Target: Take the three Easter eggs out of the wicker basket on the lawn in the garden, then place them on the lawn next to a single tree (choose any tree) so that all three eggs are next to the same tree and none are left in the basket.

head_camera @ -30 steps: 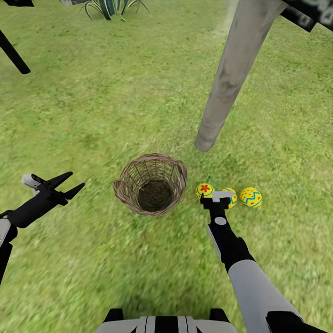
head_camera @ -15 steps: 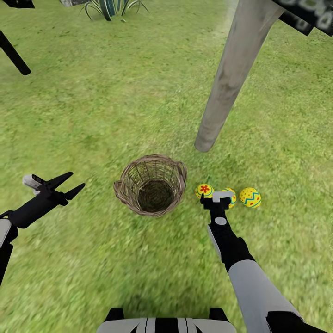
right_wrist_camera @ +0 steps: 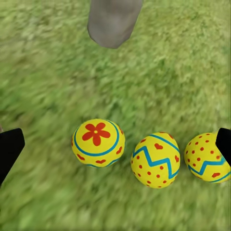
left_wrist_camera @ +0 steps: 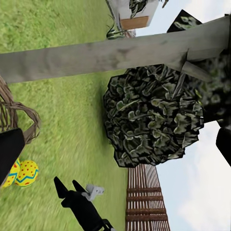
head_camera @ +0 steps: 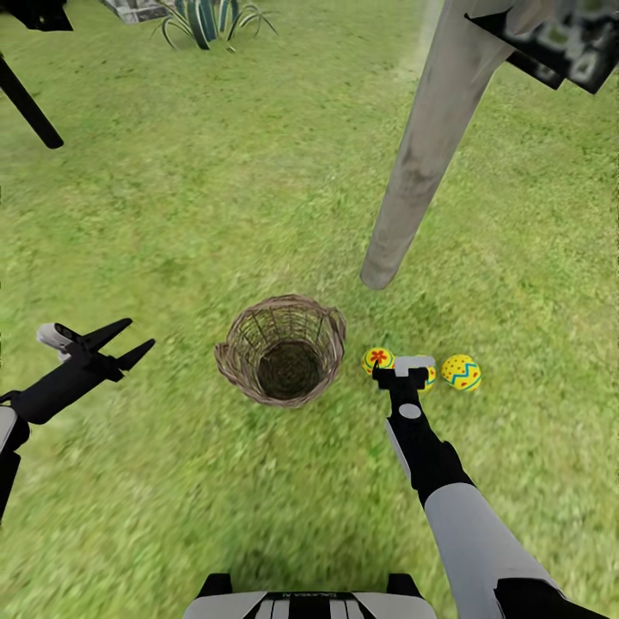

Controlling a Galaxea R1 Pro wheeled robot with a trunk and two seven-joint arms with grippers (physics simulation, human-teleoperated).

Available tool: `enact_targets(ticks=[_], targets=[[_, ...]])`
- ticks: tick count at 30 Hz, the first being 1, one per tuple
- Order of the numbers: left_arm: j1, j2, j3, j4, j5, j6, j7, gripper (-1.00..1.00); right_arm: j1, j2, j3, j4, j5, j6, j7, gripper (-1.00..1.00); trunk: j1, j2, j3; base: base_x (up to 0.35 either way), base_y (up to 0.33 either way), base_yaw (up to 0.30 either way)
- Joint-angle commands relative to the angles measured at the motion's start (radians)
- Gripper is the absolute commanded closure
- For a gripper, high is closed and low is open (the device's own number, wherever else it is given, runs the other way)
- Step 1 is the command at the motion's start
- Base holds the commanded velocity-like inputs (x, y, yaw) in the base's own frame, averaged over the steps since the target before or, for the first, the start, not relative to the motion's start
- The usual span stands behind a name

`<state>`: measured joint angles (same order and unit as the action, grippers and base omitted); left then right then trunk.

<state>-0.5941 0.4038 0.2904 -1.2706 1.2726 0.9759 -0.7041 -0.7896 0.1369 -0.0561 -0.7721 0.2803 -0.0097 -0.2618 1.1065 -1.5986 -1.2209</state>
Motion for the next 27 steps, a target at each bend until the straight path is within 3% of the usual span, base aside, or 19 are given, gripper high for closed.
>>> enact_targets(ticks=[1,27], targets=[[-0.001,0.0,0.003,-0.003,-0.003,0.004,-0.003,-1.0,0.0,0.001,-0.004,0.0,0.008,-0.001,0.0,-1.0,-0.004,0.007,0.004,0.0,0.0,0.0],[-0.001,-0.004,0.003,0.003,-0.004,0.003,-0.014,-1.0,0.002,0.001,-0.004,-0.004,0.008,-0.003,0.0,-1.0,-0.012,0.021,0.051,0.0,0.0,0.0]])
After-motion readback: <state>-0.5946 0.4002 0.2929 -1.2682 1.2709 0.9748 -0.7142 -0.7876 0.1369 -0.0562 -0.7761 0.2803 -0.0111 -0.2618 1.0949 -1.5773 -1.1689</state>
